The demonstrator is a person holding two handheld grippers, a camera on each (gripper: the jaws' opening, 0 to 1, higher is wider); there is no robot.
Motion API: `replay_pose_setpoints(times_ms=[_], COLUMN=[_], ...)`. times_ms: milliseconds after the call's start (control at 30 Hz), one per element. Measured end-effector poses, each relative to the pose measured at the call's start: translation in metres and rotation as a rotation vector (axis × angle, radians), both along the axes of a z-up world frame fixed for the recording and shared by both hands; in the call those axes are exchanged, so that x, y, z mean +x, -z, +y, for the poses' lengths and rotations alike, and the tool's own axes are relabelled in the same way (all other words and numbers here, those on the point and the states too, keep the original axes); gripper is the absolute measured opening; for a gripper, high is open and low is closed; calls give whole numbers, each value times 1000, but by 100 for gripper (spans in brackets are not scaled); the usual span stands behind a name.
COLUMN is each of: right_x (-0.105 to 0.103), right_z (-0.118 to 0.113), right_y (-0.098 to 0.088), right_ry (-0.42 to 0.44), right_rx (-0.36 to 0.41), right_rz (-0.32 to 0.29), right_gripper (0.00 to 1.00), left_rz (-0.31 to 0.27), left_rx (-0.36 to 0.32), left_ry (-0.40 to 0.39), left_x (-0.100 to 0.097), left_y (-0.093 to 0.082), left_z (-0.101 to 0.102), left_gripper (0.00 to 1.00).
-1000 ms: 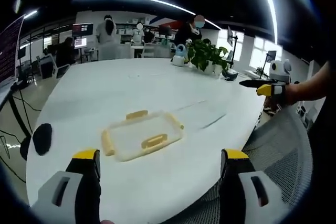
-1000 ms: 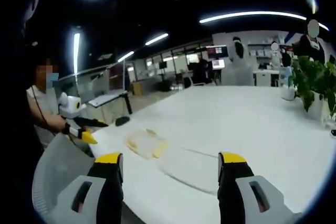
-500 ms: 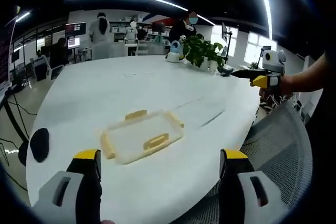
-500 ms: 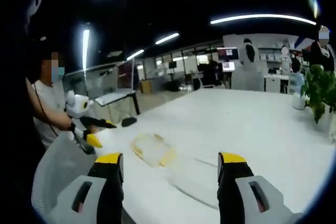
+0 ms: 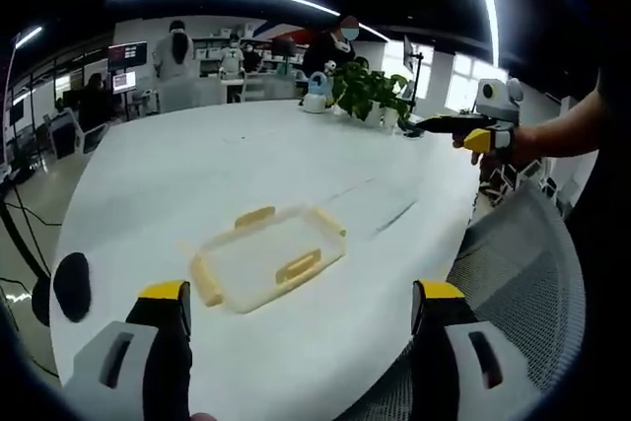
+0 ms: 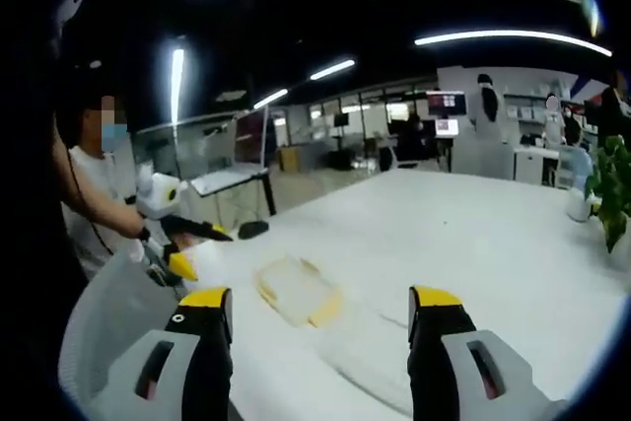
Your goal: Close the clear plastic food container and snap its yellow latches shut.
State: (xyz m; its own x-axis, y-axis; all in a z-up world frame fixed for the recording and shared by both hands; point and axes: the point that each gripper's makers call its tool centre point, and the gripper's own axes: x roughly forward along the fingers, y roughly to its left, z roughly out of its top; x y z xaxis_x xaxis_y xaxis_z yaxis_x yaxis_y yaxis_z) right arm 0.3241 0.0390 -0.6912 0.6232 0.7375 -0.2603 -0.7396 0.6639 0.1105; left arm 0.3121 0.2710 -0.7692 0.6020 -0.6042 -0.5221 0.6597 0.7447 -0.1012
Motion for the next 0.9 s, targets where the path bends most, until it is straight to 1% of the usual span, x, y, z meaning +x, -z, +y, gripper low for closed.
replay_pose_setpoints(times_ms=[167, 233, 633, 733, 900], right_x=[4, 7, 18, 22, 29], right_z=[9, 11, 23, 25, 29], right_y=[3, 4, 13, 17, 20], right_ry=[-22, -25, -70, -80, -97], right_rx=[-10, -27, -60, -77, -84], right_rz=[3, -10, 6, 8, 12], right_gripper=[73, 75, 74, 73, 72], left_rz=[11, 16, 39, 45, 57], left_rx=[8, 8, 27, 40, 67], left_ry=[14, 17, 51, 64, 91], left_x=[4, 5, 11, 14, 16], left_y=[3, 4, 13, 18, 23], left_z=[3, 3, 4, 6, 8], left_gripper=[94, 93, 92, 92, 91])
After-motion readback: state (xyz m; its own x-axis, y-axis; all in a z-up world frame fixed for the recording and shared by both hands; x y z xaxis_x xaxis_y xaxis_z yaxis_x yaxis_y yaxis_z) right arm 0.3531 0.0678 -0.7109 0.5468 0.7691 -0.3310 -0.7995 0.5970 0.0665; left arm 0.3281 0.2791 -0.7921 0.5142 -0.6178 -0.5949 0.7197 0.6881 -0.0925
